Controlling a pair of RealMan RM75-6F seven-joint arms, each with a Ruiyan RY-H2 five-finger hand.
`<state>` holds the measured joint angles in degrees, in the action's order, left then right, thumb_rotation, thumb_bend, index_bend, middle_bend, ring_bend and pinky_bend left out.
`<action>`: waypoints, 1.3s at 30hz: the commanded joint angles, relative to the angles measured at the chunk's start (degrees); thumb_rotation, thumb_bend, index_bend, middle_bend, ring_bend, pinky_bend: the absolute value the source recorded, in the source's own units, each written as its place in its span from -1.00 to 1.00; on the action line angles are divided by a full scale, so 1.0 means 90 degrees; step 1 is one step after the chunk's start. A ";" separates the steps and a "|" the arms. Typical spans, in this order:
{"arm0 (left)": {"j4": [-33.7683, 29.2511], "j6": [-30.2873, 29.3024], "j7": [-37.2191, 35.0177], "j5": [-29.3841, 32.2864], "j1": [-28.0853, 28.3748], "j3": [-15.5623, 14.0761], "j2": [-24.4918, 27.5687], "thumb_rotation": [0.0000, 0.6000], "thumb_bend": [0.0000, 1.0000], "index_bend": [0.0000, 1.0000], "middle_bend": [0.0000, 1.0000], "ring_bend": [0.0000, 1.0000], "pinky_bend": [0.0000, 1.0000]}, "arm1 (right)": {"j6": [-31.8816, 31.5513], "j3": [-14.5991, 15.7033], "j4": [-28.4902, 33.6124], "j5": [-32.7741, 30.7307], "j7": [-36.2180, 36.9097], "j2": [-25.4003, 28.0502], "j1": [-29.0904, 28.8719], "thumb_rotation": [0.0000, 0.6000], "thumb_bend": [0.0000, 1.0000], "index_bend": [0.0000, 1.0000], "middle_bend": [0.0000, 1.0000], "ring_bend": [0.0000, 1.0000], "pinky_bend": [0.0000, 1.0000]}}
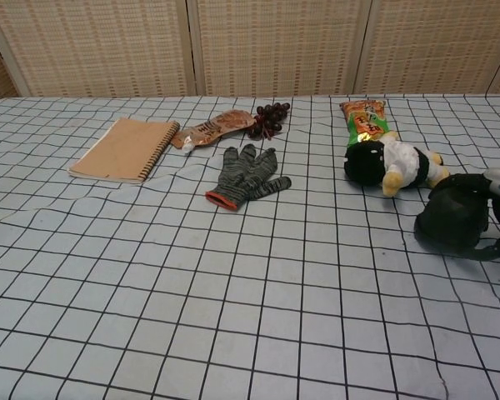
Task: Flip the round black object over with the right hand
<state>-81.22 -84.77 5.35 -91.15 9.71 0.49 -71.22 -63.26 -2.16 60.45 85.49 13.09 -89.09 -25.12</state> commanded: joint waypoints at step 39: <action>-0.0010 0.0060 0.0088 0.0009 0.0013 -0.0008 -0.0021 1.00 -0.16 -0.34 -0.43 -0.50 0.06 | -0.2240 0.0027 0.0822 0.1146 0.0211 0.0669 0.0375 1.00 -0.59 0.42 0.31 0.16 0.34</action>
<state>-81.32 -84.21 6.15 -91.06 9.83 0.41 -71.41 -76.32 -3.14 70.90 86.00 -6.17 -81.91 -21.67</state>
